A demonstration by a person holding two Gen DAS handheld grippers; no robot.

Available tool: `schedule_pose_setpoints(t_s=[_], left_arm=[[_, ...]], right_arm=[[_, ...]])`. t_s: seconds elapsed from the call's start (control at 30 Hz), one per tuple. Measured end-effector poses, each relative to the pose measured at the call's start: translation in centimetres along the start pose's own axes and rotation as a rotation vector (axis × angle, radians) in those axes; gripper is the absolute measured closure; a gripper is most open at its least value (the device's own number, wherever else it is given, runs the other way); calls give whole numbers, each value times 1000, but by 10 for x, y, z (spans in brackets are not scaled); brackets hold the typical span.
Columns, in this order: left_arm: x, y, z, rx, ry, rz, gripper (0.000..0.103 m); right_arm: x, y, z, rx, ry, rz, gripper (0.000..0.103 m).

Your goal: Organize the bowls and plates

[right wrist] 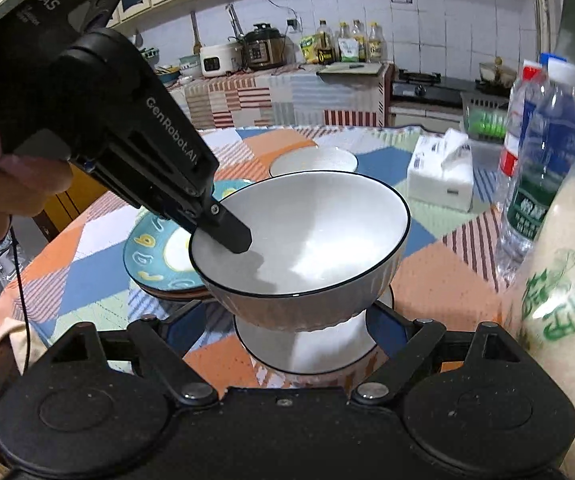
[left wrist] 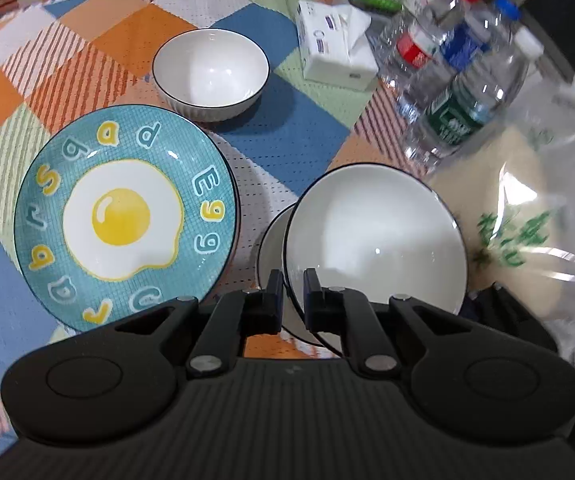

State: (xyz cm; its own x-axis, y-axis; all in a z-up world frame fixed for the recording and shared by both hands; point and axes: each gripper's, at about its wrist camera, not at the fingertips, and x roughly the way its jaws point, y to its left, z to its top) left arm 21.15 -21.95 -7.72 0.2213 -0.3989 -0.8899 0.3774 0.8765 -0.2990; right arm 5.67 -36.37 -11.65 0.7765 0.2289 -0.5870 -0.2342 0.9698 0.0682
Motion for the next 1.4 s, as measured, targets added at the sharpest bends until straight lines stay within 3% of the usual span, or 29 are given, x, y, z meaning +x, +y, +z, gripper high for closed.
schedule_pose_setpoints(t_s=[0.47, 0.7, 1.07, 1.2, 1.4], left_arm=[[22, -7, -12, 32, 22, 63, 94], [29, -12, -15, 67, 27, 120, 94], [34, -20, -17, 116, -4, 166, 90], [33, -15, -16, 85, 7, 129, 89], [14, 9, -4, -34, 11, 13, 89]], right_arm=[[18, 1, -10, 13, 61, -39, 12], [24, 17, -10, -95, 98, -119, 12], [32, 29, -4, -112, 155, -233, 11], [32, 24, -7, -109, 146, -222, 11], [14, 26, -9, -168, 84, -222, 11]])
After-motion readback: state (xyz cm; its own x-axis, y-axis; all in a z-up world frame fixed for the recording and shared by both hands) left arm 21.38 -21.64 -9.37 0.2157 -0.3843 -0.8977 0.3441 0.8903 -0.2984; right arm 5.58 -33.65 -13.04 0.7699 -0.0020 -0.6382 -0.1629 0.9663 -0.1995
